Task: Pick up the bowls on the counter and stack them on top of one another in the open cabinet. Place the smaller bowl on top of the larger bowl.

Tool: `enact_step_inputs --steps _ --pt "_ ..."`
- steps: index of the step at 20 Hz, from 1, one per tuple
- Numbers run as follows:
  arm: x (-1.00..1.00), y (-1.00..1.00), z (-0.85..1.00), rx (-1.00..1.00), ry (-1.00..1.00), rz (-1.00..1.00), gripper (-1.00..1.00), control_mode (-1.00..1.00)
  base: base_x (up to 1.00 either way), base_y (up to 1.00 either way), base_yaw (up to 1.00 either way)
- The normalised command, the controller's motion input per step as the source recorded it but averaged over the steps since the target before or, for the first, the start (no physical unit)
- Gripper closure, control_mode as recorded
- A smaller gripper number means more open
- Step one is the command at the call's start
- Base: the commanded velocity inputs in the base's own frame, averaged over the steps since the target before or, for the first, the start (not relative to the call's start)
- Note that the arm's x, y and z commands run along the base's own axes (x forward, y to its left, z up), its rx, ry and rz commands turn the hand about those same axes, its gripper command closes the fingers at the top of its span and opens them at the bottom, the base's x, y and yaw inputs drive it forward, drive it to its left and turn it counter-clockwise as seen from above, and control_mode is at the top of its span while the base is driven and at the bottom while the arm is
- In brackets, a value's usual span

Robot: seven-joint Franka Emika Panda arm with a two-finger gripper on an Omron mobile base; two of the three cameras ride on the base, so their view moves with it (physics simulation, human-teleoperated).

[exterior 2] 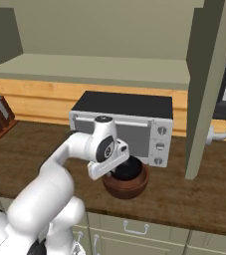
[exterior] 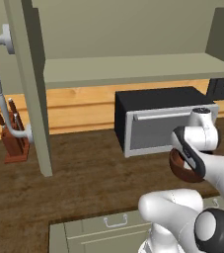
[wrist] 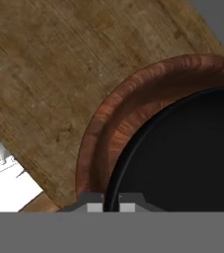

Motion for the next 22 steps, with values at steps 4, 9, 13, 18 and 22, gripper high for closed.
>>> enact_step_inputs --steps 4,9,13,18,22 --pt "0.35 -0.32 -0.27 0.00 -0.04 0.00 1.00 -1.00 0.00 0.00 0.00" --pt "0.36 -0.31 -0.18 0.00 -0.06 0.00 1.00 -1.00 0.00 0.00 0.00" --pt "0.30 -0.05 -0.22 0.00 -0.06 0.00 1.00 -1.00 0.00 0.00 0.00" --pt "-0.01 0.05 0.16 0.01 -0.03 0.00 -1.00 -1.00 0.00 0.00 0.00" --pt "-0.20 0.07 0.60 0.00 -0.16 0.00 -1.00 -1.00 0.00 0.00 0.00"
